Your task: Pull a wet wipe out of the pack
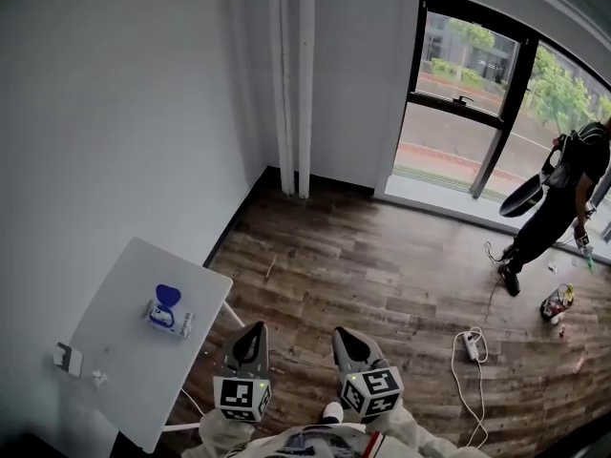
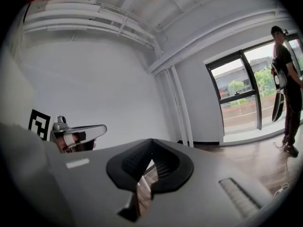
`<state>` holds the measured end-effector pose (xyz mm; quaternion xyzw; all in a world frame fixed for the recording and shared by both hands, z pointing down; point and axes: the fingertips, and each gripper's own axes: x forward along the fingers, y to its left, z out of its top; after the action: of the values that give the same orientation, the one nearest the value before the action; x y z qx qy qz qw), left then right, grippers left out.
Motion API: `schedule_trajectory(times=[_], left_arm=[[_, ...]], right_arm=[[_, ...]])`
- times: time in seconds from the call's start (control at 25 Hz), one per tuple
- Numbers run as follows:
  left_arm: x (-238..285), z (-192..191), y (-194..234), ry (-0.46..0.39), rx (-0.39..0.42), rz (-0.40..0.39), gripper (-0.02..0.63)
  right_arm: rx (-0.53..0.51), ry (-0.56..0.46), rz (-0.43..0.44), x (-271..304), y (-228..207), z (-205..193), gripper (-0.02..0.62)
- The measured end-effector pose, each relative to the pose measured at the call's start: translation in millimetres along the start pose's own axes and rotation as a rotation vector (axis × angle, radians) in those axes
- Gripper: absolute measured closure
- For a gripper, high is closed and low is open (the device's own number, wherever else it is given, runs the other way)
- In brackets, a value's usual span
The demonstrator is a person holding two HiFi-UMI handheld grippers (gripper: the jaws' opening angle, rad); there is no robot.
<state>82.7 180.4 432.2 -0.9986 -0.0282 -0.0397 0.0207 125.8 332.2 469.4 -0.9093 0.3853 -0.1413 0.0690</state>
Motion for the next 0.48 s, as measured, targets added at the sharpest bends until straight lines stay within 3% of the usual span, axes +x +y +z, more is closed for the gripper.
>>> schedule_trajectory(times=[0.32, 0.48], left_arm=[[29, -8, -3, 0.008, -0.001, 0.135, 0.601], [28, -13, 0, 0.032, 0.009, 0.195, 0.601]], right_arm=[[-0.015, 0.018, 0.120, 35, -35, 6, 0.591], [-0.004, 0.047, 0.200, 54, -28, 1, 0.590]])
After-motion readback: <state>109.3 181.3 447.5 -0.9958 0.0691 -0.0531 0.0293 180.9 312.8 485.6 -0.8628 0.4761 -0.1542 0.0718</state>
